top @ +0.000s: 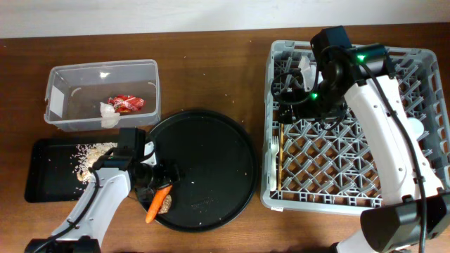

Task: Sort waste into correct bins and load items into the dishwasher rack
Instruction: 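Reach the left gripper to the orange carrot on the round tray and grasp it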

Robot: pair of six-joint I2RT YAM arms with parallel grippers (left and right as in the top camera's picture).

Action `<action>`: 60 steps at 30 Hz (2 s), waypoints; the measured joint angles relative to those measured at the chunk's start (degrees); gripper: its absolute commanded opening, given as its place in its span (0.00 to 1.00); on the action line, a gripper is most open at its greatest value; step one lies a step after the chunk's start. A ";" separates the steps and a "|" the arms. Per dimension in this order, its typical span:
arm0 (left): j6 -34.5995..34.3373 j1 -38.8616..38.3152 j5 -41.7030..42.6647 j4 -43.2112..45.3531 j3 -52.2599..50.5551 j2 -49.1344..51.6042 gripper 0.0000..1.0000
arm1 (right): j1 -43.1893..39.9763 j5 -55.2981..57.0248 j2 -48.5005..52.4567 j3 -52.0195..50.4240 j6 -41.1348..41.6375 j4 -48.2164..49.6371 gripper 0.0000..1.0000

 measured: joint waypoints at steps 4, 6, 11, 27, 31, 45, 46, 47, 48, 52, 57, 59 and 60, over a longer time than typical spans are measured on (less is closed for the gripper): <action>-0.09 -0.04 -4.94 -6.36 -0.02 0.00 0.81 | 0.00 0.07 0.00 0.00 0.00 -0.02 1.00; -0.31 -0.04 -7.76 -7.96 -0.02 0.00 0.77 | 0.00 0.15 0.00 -0.02 -0.02 -0.04 1.00; -0.42 -0.04 -10.54 -7.43 -0.02 0.00 0.67 | 0.00 0.17 0.00 -0.02 -0.04 -0.02 1.00; -0.42 -0.15 -11.41 -1.99 -0.02 3.78 0.50 | 0.00 0.17 0.00 -0.07 -0.04 -0.20 1.00; -0.42 -0.15 -11.58 -0.94 0.00 3.78 0.49 | 0.00 0.17 0.00 -0.07 -0.02 -0.37 1.00; 0.26 -0.15 -15.21 -5.57 4.90 3.89 0.56 | 0.00 0.17 0.00 -0.17 0.00 -0.83 1.00; 0.26 -0.15 -15.67 -6.47 4.90 3.89 0.56 | 0.00 0.17 0.00 -0.17 -0.02 -0.83 1.00; 0.26 -0.15 -15.98 -7.32 4.90 3.89 0.56 | 0.00 0.17 0.00 -0.17 -0.02 -0.83 1.00; 0.28 -0.15 -16.50 -7.67 4.87 3.89 0.55 | 0.00 0.17 0.00 -0.17 -0.02 -0.83 1.00; 0.28 -0.15 -17.00 -7.45 3.06 4.15 0.48 | 0.00 0.17 0.00 -0.17 -0.04 -0.83 1.00; 0.46 -0.15 -16.96 -7.08 1.99 4.33 0.43 | 0.00 0.17 0.00 -0.17 -0.02 -0.83 1.00; 0.50 -0.15 -16.96 -6.19 1.88 4.33 0.36 | 0.00 0.17 0.00 -0.17 -0.04 -0.83 0.99; 0.52 -0.15 -16.96 -5.25 1.79 4.33 0.29 | 0.00 0.17 0.00 -0.17 -0.02 -0.83 0.99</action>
